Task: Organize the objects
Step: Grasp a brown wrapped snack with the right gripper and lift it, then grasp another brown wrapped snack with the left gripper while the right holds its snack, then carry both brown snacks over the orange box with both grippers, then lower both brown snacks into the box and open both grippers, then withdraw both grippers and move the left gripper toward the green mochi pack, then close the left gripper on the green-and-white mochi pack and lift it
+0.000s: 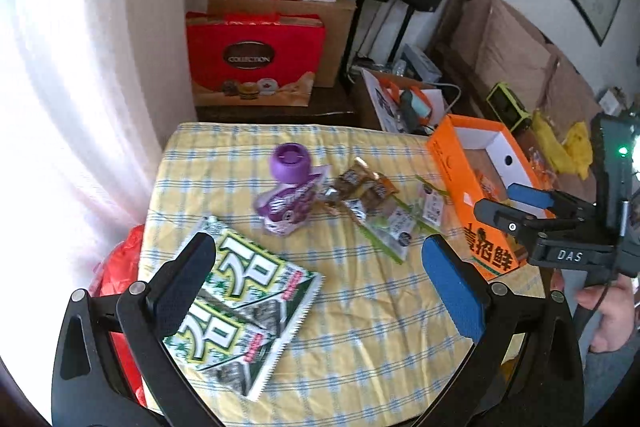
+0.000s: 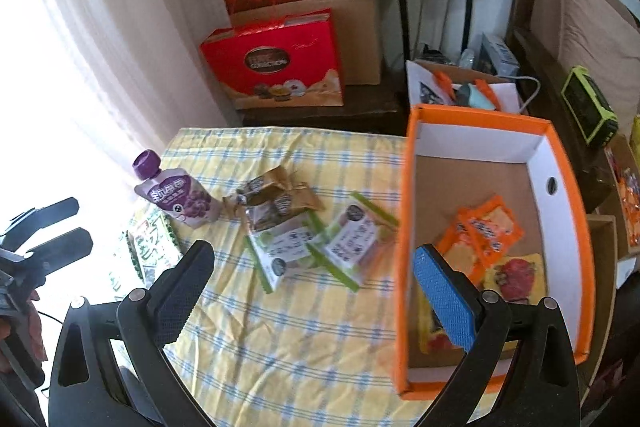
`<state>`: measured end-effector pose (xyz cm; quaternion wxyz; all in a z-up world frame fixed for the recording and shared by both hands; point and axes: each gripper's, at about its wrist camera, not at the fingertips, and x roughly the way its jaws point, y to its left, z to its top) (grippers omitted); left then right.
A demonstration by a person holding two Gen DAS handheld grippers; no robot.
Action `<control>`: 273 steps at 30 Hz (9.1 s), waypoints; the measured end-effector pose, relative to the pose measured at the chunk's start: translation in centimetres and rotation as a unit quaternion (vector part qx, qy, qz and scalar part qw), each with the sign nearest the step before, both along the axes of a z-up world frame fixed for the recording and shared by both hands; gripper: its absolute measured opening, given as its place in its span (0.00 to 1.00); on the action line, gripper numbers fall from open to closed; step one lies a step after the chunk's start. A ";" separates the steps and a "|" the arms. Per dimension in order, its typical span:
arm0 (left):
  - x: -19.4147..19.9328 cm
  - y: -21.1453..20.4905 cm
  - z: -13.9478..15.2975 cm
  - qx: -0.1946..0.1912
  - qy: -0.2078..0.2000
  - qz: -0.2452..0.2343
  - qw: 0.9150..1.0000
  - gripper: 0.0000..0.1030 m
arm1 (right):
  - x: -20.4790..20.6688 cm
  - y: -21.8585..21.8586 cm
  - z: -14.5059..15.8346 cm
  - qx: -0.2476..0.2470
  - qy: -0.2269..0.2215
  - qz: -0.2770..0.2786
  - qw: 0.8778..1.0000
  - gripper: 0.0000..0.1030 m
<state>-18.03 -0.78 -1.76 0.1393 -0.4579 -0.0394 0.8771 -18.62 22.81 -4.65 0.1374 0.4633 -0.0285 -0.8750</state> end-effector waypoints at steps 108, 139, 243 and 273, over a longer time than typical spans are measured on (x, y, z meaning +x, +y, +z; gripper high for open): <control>-16.6 16.2 -13.3 -0.241 -0.172 -0.115 0.948 0.24 | -1.8 7.8 2.4 -0.121 -0.021 -0.049 0.991 0.19; -7.7 18.2 1.7 -0.031 -0.021 -0.106 0.994 0.22 | -1.1 9.9 4.9 -0.019 0.049 -0.089 0.995 0.19; -4.6 15.2 -13.0 -0.039 -0.090 -0.058 0.993 0.45 | 1.8 7.7 3.1 -0.031 0.030 -0.079 0.996 0.98; 2.2 2.3 -2.7 0.029 -0.001 -0.019 0.999 0.42 | -4.1 -2.9 -5.0 0.034 -0.049 -0.044 0.997 0.43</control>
